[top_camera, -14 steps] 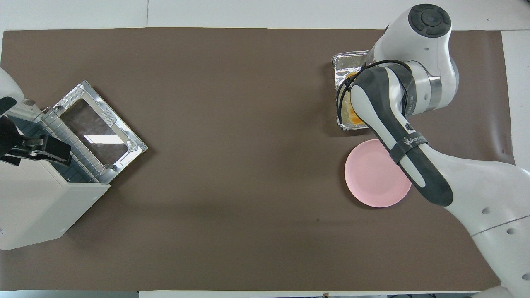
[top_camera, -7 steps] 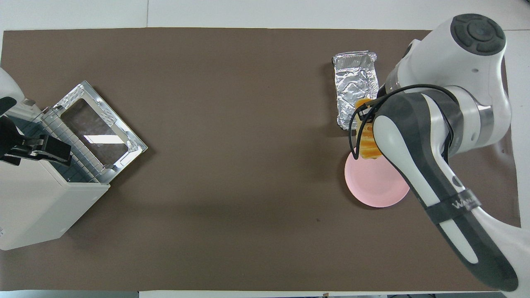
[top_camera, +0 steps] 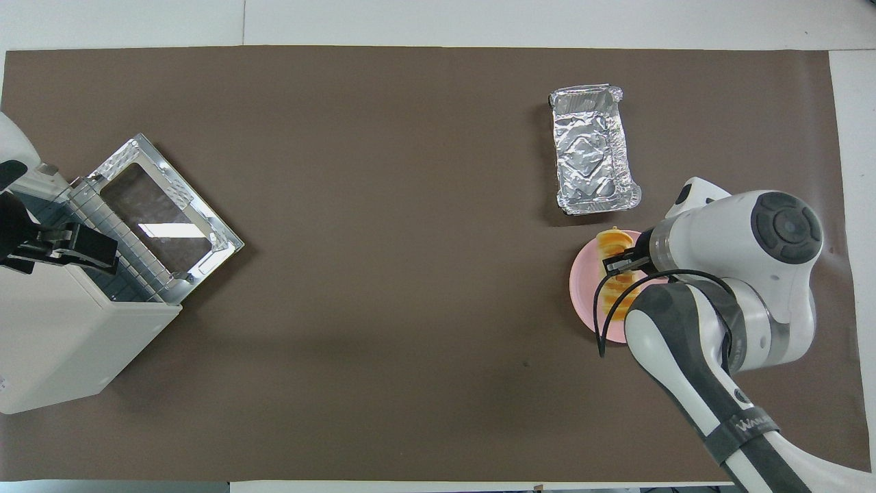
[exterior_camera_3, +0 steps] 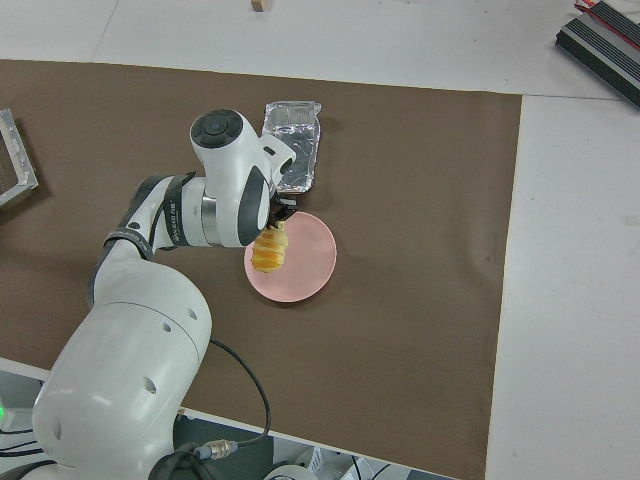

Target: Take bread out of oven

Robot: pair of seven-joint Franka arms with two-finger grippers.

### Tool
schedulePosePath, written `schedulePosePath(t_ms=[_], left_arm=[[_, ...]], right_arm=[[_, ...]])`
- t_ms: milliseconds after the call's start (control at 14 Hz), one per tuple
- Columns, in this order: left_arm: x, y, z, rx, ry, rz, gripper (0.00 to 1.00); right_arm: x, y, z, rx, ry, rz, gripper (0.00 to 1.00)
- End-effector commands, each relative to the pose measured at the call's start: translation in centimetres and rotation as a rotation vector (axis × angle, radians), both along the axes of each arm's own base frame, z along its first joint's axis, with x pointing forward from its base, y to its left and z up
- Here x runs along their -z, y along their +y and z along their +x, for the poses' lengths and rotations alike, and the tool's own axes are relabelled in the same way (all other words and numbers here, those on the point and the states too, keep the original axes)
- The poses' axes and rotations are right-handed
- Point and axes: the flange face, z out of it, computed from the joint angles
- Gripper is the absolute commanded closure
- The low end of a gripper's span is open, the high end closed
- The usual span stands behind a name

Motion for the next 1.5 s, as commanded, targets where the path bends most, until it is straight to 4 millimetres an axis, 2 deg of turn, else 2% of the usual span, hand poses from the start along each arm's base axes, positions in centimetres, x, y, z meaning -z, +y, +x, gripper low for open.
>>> schedulePosePath(t_ms=[0, 357, 429, 500, 571, 714, 857, 1071, 1214, 1429], left_arm=[[-0.1, 0.2, -0.9, 0.001, -0.017, -0.02, 0.0], [0.0, 0.2, -0.8, 0.001, -0.014, -0.02, 0.0], [0.0, 0.2, -0.8, 0.0, -0.015, -0.019, 0.0], [0.0, 0.2, -0.8, 0.0, -0.015, -0.019, 0.0], [0.0, 0.2, -0.8, 0.001, -0.015, -0.02, 0.0], [-0.1, 0.2, -0.9, 0.001, -0.017, -0.02, 0.0], [0.0, 0.2, -0.8, 0.001, -0.015, -0.02, 0.0], [0.0, 0.2, -0.8, 0.001, -0.015, -0.02, 0.0], [0.0, 0.2, -0.8, 0.001, -0.014, -0.02, 0.0], [-0.1, 0.2, -0.9, 0.0, -0.015, -0.019, 0.0]], right_arm=[[1.5, -0.8, -2.0, -0.003, -0.047, 0.018, 1.0], [2.2, -0.3, -2.3, -0.015, -0.046, 0.017, 1.0], [2.2, -0.3, -2.3, -0.014, -0.041, 0.017, 0.25], [2.1, -0.3, -2.2, -0.014, -0.04, 0.017, 0.0], [1.9, -0.3, -2.2, -0.017, -0.022, 0.017, 0.0], [-0.4, 0.1, -1.3, -0.024, 0.026, 0.022, 0.0], [-3.9, -0.2, 0.3, -0.029, 0.066, 0.029, 0.0], [-10.2, -1.4, 2.3, -0.022, 0.074, 0.035, 0.0], [-14.2, -2.4, 3.1, -0.011, 0.068, 0.039, 0.0], [-19.4, -3.1, 3.0, -0.015, 0.101, 0.031, 0.0]])
